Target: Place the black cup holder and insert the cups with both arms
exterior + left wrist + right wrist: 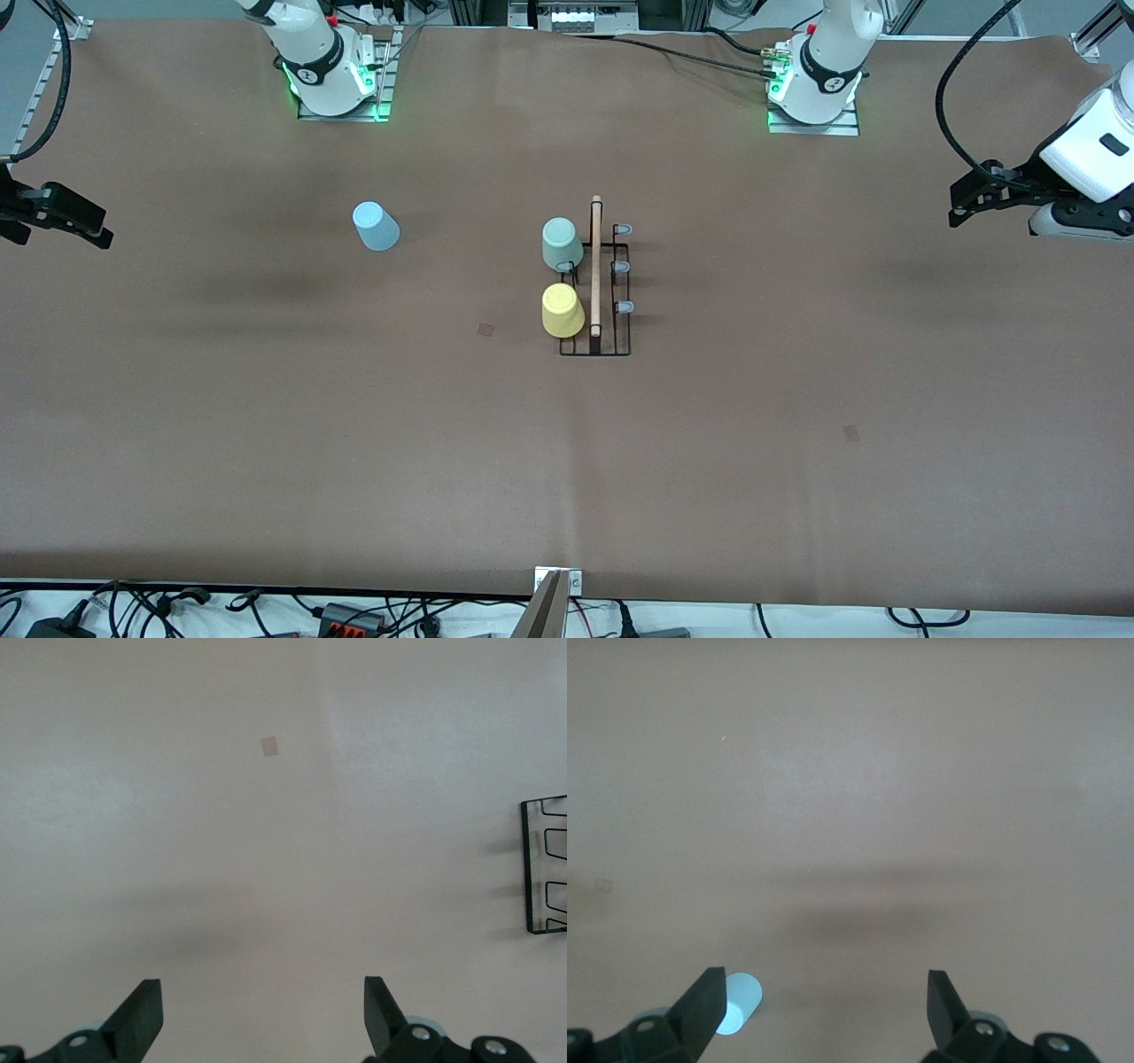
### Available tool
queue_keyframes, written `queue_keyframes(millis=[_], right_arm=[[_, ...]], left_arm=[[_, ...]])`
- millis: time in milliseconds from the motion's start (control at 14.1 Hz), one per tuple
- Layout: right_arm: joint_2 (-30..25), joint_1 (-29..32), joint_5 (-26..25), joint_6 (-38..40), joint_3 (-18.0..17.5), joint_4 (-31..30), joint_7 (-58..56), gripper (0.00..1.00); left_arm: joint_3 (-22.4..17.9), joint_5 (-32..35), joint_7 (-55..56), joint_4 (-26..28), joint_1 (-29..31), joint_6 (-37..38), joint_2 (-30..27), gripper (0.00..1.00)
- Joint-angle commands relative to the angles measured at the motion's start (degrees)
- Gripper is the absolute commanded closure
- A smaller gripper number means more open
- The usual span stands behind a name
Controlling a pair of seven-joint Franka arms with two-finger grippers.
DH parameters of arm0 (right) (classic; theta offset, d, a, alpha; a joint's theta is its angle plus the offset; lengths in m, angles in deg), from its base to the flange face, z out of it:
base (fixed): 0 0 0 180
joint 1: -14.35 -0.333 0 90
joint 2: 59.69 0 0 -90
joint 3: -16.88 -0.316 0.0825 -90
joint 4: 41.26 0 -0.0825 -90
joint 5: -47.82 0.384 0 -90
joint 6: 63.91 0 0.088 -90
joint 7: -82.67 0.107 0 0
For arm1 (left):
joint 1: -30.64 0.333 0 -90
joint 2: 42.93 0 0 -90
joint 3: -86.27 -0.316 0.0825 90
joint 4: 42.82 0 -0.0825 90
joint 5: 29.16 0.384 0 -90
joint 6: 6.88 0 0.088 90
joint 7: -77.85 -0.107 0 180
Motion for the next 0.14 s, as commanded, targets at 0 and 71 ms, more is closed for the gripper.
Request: queue_keyframes(millis=[0,71], right_arm=[[-0.4,-0.8,0.7,1.0,0.9,0.4,-1.1,0.00],[-0.4,-0.8,0.7,1.4,0.9,0.4,-1.1,0.00]], left_arm=[[0.9,-0.8,0.6,-1.9,-0.1,2.1,0.7,0.00],[0.9,-0.8,0.6,-2.0,-0.1,2.0,0.8,0.00]])
